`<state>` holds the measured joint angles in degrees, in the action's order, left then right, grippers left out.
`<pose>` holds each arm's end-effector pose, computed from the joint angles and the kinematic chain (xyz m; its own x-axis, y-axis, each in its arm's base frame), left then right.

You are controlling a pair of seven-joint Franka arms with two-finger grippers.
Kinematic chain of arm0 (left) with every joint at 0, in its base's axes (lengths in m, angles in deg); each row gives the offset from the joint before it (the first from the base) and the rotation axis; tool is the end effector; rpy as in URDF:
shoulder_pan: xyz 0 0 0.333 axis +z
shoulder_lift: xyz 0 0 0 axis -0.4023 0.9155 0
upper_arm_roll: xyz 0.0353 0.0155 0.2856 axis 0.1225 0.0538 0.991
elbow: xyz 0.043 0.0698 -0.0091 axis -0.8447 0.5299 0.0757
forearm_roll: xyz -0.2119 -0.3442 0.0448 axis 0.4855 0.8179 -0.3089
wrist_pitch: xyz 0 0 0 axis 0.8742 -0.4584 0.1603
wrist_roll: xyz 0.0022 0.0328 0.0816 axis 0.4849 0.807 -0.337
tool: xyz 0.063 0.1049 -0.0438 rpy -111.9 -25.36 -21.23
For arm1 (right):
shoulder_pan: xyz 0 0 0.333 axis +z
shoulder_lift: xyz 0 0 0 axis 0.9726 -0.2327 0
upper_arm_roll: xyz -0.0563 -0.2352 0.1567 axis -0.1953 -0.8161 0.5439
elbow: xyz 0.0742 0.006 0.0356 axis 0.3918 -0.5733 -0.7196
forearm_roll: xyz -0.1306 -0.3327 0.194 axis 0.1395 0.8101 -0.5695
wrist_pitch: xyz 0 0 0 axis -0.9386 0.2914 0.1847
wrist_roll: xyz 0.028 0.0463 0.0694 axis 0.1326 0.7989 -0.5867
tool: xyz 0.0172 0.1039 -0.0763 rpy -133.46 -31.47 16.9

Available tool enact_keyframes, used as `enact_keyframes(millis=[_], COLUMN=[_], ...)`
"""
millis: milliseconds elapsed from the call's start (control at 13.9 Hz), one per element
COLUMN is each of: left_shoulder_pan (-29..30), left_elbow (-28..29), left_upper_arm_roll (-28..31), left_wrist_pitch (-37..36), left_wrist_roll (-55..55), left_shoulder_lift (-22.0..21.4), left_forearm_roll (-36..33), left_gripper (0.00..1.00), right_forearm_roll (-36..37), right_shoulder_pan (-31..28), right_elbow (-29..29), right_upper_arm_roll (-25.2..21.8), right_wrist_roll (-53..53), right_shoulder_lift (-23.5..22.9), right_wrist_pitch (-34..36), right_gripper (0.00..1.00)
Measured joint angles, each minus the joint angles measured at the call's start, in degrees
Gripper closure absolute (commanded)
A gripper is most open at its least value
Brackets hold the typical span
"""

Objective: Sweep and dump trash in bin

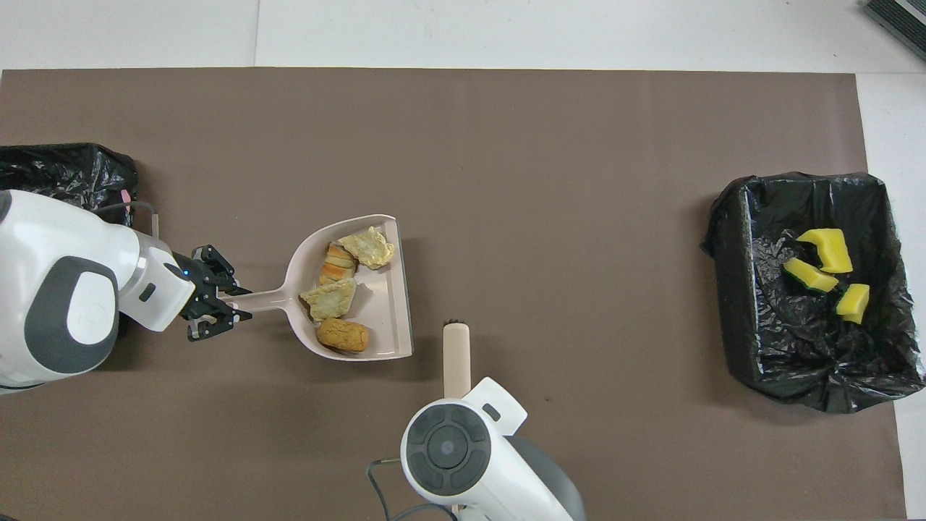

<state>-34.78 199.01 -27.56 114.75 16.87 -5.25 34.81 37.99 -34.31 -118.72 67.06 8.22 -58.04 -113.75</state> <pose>0.5363 -0.0694 0.3299 0.1292 -0.9490 0.2876 -0.9776 -0.0732 0.1975 0.3263 0.4163 0.3275 0.9705 0.0067 -0.2409 0.0142 -0.9995 0.0292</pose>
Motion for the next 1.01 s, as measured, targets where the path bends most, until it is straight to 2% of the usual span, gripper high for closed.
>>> enact_keyframes(millis=[287,431,503,575,790,1006], left_shoulder_pan=[5.9,8.6,10.9,13.7,21.3,27.2], left_elbow=[-10.9,-15.9,-18.8,-21.9,-30.5,-34.3], left_upper_arm_roll=[0.1,0.3,0.4,0.5,0.4,0.4], left_wrist_pitch=[-8.2,-12.3,-15.6,-18.7,-25.1,-26.3], left_wrist_roll=[2.0,2.0,2.0,2.4,6.5,11.6], left_shoulder_lift=[2.9,3.2,3.7,4.7,9.4,12.0], left_forearm_roll=[-0.1,-2.1,-3.1,-3.9,-5.7,-7.1], left_gripper=[1.00,1.00,1.00,1.00,1.00,1.00], right_forearm_roll=[0.0,0.0,0.0,0.0,0.0,0.2], right_shoulder_pan=[6.2,7.2,7.2,7.1,6.9,5.5], right_elbow=[-0.9,-0.8,-0.8,-0.8,0.6,4.9], right_upper_arm_roll=[0.0,0.0,0.0,-0.2,-0.3,-0.6], right_wrist_roll=[5.0,5.8,5.8,5.8,5.8,4.8], right_shoulder_lift=[-5.1,-6.8,-7.1,-7.1,-7.0,-6.8], right_wrist_pitch=[-6.2,-8.0,-8.0,-7.9,-4.7,1.8], right_gripper=[1.00,1.00,0.32,0.00,0.00,0.00])
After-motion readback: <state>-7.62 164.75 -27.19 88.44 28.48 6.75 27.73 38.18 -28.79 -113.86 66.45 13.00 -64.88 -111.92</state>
